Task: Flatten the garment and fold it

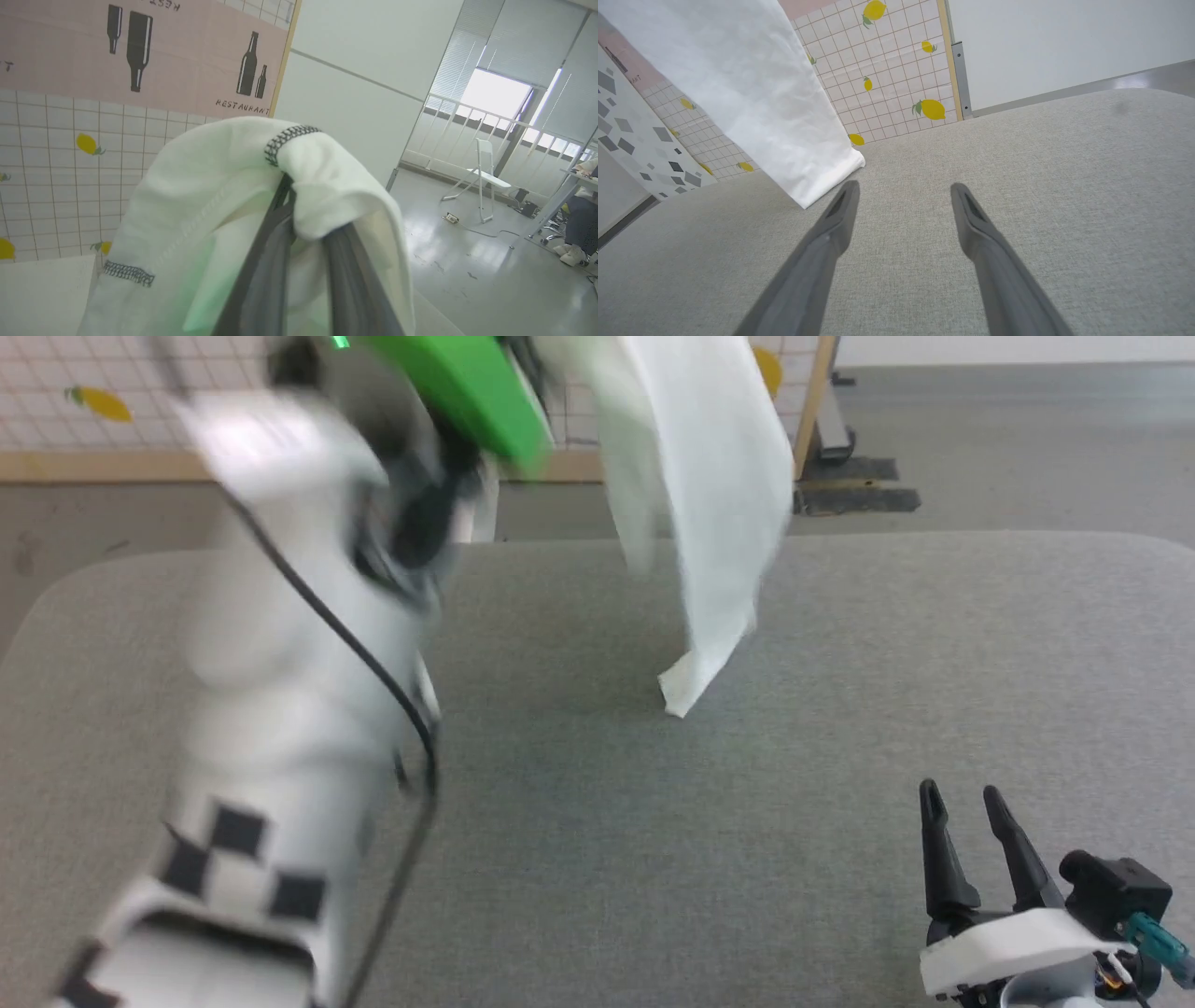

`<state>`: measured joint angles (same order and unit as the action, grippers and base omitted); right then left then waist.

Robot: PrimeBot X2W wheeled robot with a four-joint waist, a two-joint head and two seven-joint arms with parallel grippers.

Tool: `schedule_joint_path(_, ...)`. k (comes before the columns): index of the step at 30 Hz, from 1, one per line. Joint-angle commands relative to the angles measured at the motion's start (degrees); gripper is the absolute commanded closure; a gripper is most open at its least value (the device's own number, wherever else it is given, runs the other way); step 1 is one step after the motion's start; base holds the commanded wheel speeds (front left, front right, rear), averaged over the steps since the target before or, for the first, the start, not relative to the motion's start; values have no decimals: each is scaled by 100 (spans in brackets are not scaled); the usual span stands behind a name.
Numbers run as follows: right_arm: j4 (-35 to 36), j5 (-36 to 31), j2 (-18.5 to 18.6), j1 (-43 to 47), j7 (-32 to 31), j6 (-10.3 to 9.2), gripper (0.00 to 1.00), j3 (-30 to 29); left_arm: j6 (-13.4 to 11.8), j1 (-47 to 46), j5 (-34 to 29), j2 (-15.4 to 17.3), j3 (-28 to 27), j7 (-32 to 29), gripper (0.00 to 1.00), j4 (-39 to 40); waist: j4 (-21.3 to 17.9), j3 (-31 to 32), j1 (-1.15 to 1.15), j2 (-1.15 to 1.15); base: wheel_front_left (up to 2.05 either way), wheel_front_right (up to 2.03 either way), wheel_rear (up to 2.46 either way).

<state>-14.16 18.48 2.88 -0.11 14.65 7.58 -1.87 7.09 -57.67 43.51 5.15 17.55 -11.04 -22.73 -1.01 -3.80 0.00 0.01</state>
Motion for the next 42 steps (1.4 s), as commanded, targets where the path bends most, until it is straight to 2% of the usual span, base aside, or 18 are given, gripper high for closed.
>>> schedule_joint_path(1,8,-4,-1,55,34,-9,0,-16,37,467,-63,-37,228,-68,100,1,-110,114,0,-1,0,0,0)
schedule_joint_path(7,41,-59,-1,94,34,-9,0,-56,11,2178,-514,27,1476,-640,100,-499,-97,97,0,-1,0,0,0)
schedule_joint_path(11,49,-61,-1,118,34,-9,0,-55,-71,2933,-537,29,1911,-1106,100,-929,-59,100,0,-1,0,0,0)
schedule_joint_path(14,42,-50,-1,147,34,-9,0,-36,-168,3162,-423,12,1884,-1137,100,-981,0,131,0,-1,0,0,0)
schedule_joint_path(15,32,-44,-1,167,34,-9,0,-29,-218,3207,-318,-1,1770,-1059,76,-924,26,170,0,-1,0,0,0)
schedule_joint_path(16,20,-40,-1,194,34,-9,0,-27,-267,3222,-271,13,1688,-995,0,-841,54,217,0,-1,0,0,0)
schedule_joint_path(19,-5,-29,-1,266,34,-9,0,-35,-387,3268,-66,109,1386,-887,0,-481,125,332,0,-1,0,0,0)
schedule_joint_path(23,-6,-16,-1,392,34,-9,0,-94,-652,3429,205,406,878,-799,0,260,267,481,0,-1,0,0,0)
schedule_joint_path(27,11,-23,-1,445,34,-9,0,-152,-1072,3709,287,790,277,-503,0,1048,399,557,0,-1,0,0,0)
schedule_joint_path(29,15,-19,-1,439,35,-9,0,-164,-1252,3898,266,941,-87,-107,0,1383,439,580,0,-1,0,0,0)
schedule_joint_path(33,0,-4,-1,423,35,-9,0,-186,-1372,4362,-297,1284,-528,1172,0,1777,482,612,0,-1,0,0,0)
schedule_joint_path(36,-9,-8,-1,420,35,-9,0,-202,-1384,4772,-936,1433,-468,2136,0,1702,516,610,0,-1,0,0,0)
schedule_joint_path(38,-35,-30,-1,409,35,-9,0,-201,-1402,4969,-1183,1385,-439,2442,0,1585,522,598,0,-1,0,0,0)
schedule_joint_path(42,-244,-147,-1,394,-47,-9,0,-277,-1379,5288,-1534,1098,-498,2594,0,1530,539,544,0,-1,0,0,0)
